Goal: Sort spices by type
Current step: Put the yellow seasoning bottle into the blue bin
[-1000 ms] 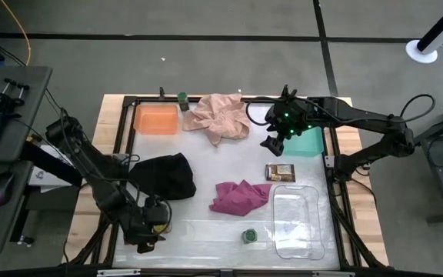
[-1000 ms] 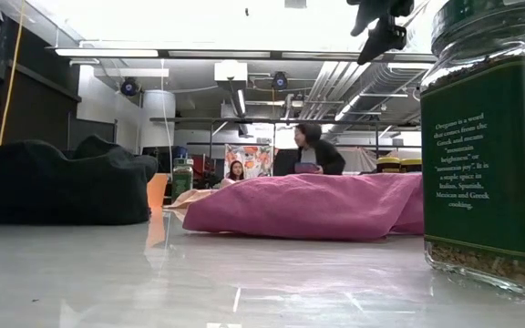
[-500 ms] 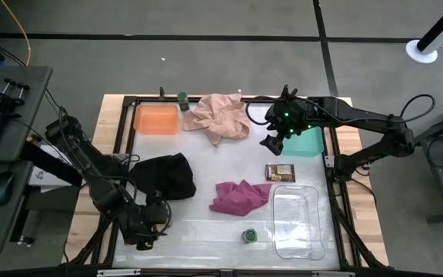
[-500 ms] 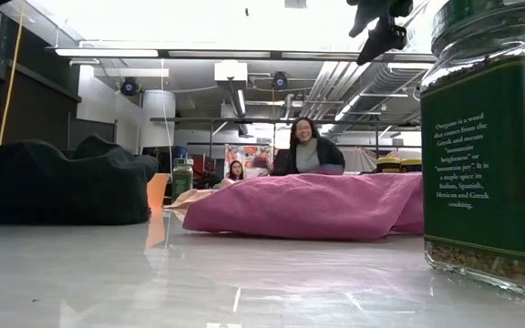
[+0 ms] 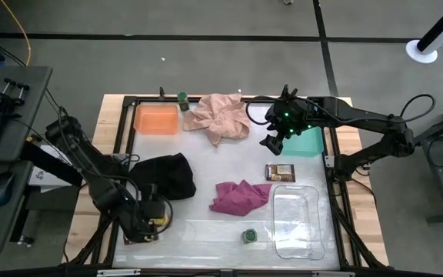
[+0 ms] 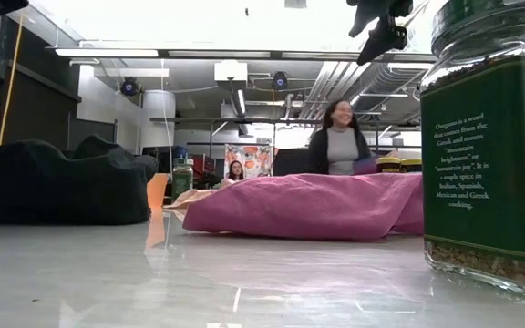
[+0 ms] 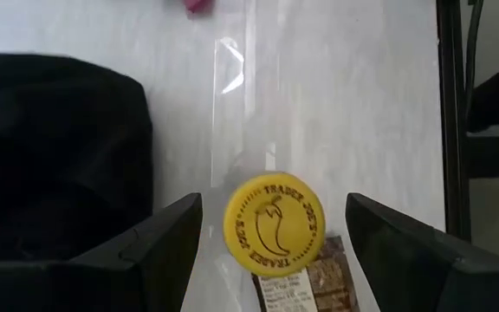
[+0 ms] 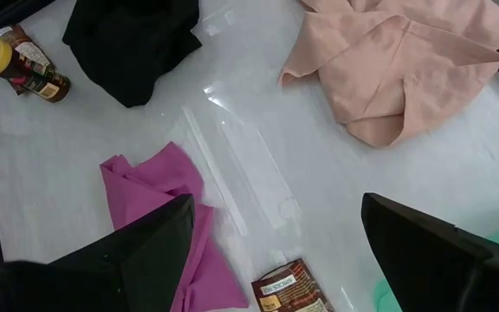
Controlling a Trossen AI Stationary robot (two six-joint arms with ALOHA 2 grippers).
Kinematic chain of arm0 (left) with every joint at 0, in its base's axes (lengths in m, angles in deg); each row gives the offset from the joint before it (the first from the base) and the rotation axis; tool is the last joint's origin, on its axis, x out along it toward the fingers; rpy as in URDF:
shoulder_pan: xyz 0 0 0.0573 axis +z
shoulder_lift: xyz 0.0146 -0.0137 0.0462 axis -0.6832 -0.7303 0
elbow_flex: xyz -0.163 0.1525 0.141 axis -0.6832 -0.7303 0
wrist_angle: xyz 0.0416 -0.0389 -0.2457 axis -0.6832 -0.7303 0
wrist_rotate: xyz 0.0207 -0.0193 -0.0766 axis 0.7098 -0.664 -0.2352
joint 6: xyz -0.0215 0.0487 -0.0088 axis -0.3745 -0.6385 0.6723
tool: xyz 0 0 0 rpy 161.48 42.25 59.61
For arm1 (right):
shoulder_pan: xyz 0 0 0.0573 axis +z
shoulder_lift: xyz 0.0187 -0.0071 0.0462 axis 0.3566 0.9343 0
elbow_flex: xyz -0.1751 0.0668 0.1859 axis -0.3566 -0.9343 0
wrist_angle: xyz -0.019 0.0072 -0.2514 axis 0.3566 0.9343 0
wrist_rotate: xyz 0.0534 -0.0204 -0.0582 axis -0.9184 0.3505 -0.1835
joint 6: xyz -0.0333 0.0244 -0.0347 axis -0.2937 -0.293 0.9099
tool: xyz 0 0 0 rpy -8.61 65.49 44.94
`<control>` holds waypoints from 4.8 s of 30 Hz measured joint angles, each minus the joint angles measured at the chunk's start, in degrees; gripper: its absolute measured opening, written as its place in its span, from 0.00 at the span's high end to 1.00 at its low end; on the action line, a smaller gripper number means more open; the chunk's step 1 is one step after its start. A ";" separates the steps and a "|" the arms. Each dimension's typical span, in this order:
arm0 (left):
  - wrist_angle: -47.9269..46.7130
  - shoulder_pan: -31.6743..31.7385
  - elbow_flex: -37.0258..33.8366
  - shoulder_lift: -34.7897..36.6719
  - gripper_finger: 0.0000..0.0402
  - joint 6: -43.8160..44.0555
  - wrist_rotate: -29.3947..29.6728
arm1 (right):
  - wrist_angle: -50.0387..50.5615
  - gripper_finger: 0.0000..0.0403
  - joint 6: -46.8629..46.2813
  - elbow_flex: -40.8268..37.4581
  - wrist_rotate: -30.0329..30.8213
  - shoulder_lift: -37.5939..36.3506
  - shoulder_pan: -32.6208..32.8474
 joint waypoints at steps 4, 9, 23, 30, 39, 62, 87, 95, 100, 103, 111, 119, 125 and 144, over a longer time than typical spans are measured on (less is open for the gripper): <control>0.03 0.00 0.00 -1.32 0.32 0.84 -2.18 | -0.02 0.19 0.00 0.00 0.00 0.00 -0.01; 0.01 0.44 -0.04 -2.60 0.32 -0.96 -1.60 | -0.13 0.19 0.01 0.00 0.38 0.00 0.02; -1.15 0.76 -0.04 -7.32 0.32 -2.29 -3.96 | -0.17 0.19 0.01 -0.02 0.46 0.02 0.02; -0.73 0.76 -0.04 -10.74 0.32 -2.11 -4.28 | -0.17 0.19 0.02 -0.02 0.46 0.02 -0.01; -0.42 3.29 -0.06 -10.38 0.50 3.88 -5.02 | 0.03 0.19 1.06 -0.02 -0.20 0.02 0.64; 20.22 50.07 10.99 -3.09 0.53 -43.64 -6.85 | -25.01 0.19 2.82 -12.23 0.58 -1.81 8.66; 44.86 65.39 10.93 -10.50 0.53 -47.02 -28.33 | -37.00 0.19 23.54 -13.00 20.78 6.92 4.56; 46.16 65.28 10.95 -10.43 0.53 -45.58 -27.42 | -36.04 0.35 24.46 -13.00 21.84 6.89 2.97; 45.69 65.38 10.99 -10.43 0.53 -45.80 -24.50 | -36.00 0.50 27.19 -13.00 21.19 6.83 2.99; 45.73 65.70 10.99 -10.43 0.45 -47.71 -24.47 | -35.53 0.50 27.55 -12.57 21.41 6.80 2.97; 37.88 68.81 10.95 -7.70 0.18 -49.72 -23.28 | -19.14 0.50 22.07 -11.93 21.00 4.78 -1.87; 33.85 72.90 4.78 -2.54 0.20 -49.81 -24.65 | -15.94 0.50 5.96 -28.83 21.41 -10.79 -8.72; 55.16 73.90 -7.90 1.75 0.20 -40.36 -25.38 | -25.42 0.50 -16.15 -45.80 28.63 -26.14 -7.49; 64.90 71.50 -13.05 2.03 0.20 -35.53 -25.14 | -46.84 0.50 -37.55 -56.49 45.94 -8.18 -8.44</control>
